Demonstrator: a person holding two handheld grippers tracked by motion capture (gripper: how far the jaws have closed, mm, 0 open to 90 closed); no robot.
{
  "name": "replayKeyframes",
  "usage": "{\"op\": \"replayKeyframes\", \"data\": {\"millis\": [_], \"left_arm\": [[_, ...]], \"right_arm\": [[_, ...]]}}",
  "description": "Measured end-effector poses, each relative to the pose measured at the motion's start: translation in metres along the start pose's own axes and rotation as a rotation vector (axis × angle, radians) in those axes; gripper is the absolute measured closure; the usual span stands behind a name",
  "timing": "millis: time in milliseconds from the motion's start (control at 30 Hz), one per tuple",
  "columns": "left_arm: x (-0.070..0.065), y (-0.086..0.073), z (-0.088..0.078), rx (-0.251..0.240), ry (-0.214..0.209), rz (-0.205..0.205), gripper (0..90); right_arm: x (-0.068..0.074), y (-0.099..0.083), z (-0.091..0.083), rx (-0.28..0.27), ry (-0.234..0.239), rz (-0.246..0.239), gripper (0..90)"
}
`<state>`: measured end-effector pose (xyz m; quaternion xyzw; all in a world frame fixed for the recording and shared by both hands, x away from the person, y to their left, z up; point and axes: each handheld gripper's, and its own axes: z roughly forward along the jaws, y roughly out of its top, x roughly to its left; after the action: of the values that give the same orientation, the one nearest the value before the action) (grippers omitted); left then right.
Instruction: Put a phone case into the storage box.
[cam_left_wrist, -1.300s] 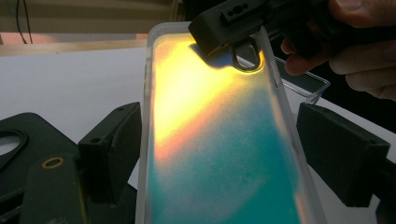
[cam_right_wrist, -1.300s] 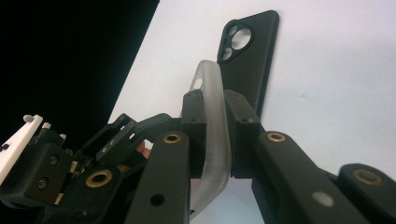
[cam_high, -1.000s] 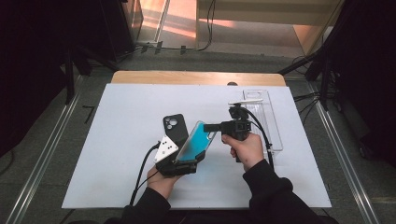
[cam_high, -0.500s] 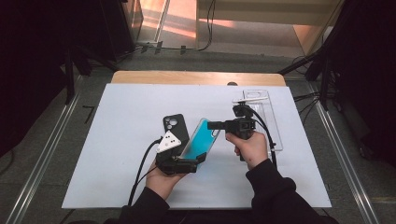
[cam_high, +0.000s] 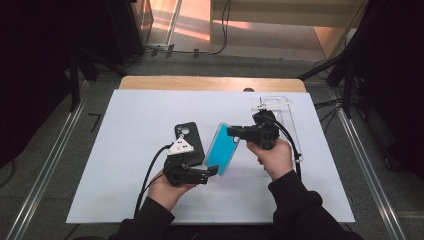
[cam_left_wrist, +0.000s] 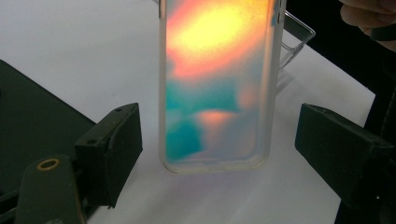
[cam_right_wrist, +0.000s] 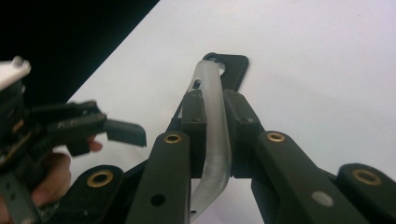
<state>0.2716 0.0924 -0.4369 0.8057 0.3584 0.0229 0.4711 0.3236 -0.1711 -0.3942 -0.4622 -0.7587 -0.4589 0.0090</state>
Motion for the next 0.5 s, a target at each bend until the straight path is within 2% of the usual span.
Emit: {"op": "replayKeyframes", "data": {"millis": [100, 200, 267, 367, 500], "left_arm": [[0.005, 0.003, -0.004, 0.018, -0.041, -0.021, 17.6], [0.009, 0.008, -0.005, 0.053, -0.065, -0.021, 17.6], [0.01, 0.011, -0.006, 0.062, -0.071, -0.016, 17.6], [0.013, 0.017, -0.008, 0.09, -0.106, 0.0, 17.7], [0.015, 0.024, -0.009, 0.129, -0.129, 0.038, 20.8]], "right_arm": [[0.002, 0.0, -0.002, 0.006, 0.014, -0.066, 78.2], [0.003, 0.0, -0.004, 0.008, 0.042, -0.117, 78.2], [0.004, -0.001, -0.006, 0.014, 0.064, -0.156, 78.2], [0.005, -0.002, -0.009, 0.01, 0.079, -0.2, 78.2], [0.004, -0.002, -0.014, 0.003, 0.105, -0.261, 78.1]]}}
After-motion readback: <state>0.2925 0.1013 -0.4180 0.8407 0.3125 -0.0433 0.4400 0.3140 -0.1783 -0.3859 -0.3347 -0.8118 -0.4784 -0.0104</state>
